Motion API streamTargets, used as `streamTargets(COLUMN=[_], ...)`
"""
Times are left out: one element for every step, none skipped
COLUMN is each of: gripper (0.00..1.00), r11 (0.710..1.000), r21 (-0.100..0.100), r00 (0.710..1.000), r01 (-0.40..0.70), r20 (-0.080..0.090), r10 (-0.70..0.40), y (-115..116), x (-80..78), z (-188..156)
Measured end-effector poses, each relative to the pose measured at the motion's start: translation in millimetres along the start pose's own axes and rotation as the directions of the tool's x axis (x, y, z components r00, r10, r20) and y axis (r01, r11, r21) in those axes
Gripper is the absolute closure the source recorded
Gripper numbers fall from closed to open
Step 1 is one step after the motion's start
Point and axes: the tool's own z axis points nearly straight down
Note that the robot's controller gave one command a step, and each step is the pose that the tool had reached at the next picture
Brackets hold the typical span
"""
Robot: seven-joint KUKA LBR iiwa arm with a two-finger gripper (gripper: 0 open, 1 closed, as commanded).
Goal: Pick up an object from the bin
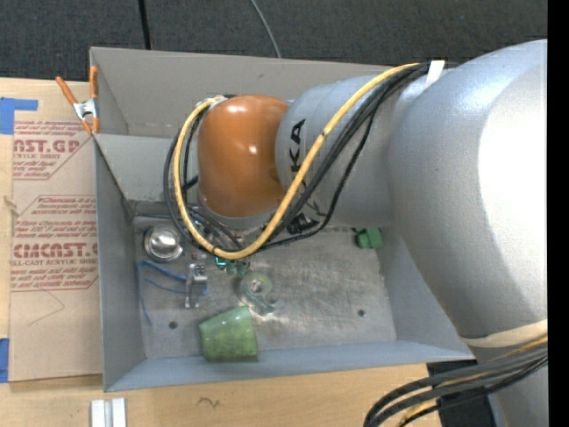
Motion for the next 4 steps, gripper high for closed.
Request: streamTargets(gripper=[0.0,0.0,0.0,0.0], r11=[0.983,0.968,0.812,0.807], r21=[0.003,0.0,0.003,0.004], r00=[0.983,0.967,0.812,0.807], r01=[0.185,0.253,0.583,0.59], r20=[0.005,0.028,0.008,0.016], r10=[-0.185,-0.252,-0.583,-0.59], y=[-47,-38,-7,-60], x=[-27.2,17.8,-3.4,-1.0], z=[65,63,68,67])
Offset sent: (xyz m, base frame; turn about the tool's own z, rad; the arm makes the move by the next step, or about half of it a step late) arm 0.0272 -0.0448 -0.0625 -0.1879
